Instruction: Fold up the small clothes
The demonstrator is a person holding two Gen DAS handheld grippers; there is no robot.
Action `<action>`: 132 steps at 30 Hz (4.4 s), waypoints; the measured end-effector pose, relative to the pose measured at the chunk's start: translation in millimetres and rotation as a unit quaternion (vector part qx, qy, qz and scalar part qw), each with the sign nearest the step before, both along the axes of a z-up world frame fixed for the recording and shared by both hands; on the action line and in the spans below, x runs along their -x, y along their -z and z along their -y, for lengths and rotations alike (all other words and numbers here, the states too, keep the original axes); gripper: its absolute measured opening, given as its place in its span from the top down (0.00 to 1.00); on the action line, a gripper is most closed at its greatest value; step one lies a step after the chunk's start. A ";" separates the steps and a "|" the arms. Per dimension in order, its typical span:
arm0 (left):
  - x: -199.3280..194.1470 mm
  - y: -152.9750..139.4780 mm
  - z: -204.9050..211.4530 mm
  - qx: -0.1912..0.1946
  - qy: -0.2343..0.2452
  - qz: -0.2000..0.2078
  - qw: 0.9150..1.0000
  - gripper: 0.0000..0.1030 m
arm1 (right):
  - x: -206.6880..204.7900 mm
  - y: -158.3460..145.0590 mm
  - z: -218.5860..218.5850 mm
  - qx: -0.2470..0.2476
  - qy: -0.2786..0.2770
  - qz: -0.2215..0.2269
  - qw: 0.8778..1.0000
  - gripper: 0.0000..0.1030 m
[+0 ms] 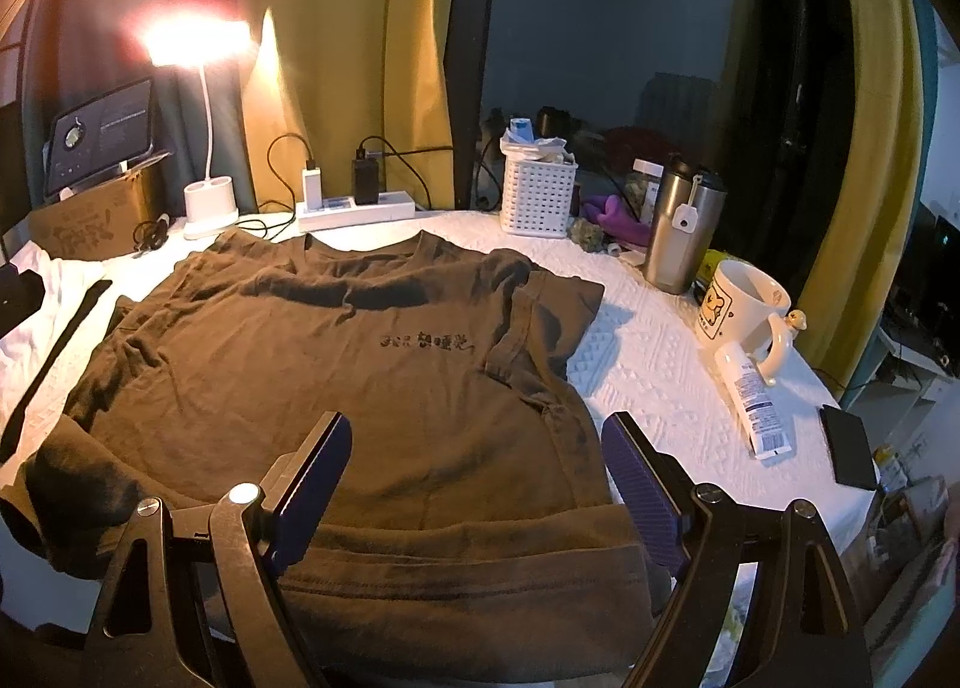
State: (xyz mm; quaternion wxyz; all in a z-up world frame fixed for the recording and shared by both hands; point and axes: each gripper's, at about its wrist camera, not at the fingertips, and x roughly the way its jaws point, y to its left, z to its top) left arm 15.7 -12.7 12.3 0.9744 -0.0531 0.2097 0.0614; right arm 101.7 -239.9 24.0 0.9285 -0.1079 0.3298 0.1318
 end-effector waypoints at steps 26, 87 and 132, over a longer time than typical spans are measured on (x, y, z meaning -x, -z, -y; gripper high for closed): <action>-123.2 37.7 -66.9 0.042 -0.031 -0.086 0.995 0.02 | -199.6 56.5 -21.3 0.076 0.057 -0.082 0.992 0.36; -101.0 29.1 -89.3 0.064 -0.051 -0.074 0.994 0.02 | -237.7 60.4 -61.0 0.006 -0.017 -0.148 0.989 0.79; -81.2 43.3 -86.3 0.060 -0.082 -0.117 0.988 0.02 | -186.5 62.5 -11.6 -0.136 -0.091 -0.207 0.965 0.95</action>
